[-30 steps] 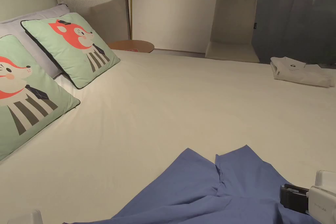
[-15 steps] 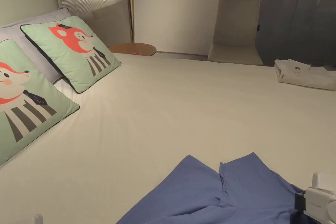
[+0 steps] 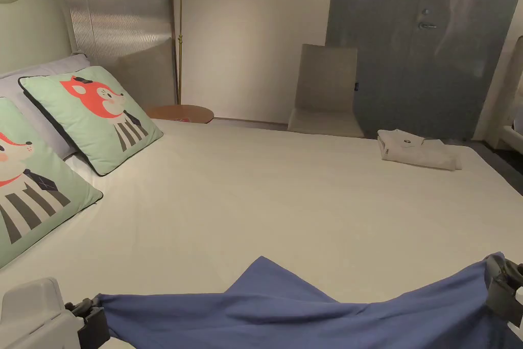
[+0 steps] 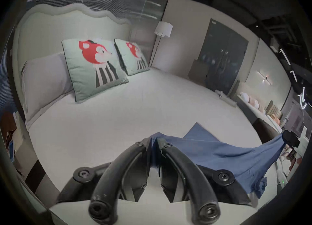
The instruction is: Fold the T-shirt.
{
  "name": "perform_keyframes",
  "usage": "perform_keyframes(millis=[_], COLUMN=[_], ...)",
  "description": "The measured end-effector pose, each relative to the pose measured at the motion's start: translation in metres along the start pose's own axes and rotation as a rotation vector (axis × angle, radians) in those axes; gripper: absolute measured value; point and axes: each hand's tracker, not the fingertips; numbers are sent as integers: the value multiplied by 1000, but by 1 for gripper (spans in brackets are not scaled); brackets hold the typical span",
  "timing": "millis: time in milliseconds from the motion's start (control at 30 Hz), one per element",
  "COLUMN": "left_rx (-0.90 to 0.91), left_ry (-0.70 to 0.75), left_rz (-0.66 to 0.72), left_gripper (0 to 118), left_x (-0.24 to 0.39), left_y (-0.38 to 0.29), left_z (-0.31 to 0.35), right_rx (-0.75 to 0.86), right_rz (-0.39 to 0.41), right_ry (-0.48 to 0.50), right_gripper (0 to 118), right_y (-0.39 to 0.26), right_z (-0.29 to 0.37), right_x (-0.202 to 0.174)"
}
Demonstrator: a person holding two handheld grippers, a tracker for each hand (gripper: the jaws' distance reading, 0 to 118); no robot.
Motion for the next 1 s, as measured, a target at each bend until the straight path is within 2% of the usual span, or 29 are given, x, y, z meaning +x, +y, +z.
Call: perform_keyframes(millis=[233,467,733,900,1000], left_rx=[145,323,425,460,479], left_ry=[-92,-153,-170,-149,-128], left_rz=[-14,-41,-79,-87,-91], left_gripper=[5,5,5,5,5], left_x=[19,47,73,79,81], left_y=[35,110,204,248,268], left_z=[47,93,122,122,117], right_rx=[167,342,441,457,471], right_rz=[-17,-15,4,10,43], right_ry=[-46,-73,-61,-48,-54], right_gripper=[3,3,3,3,3], right_y=[42,116,199,240,259], right_z=[78,121,127,110,95], right_x=[16,21,16,11,7])
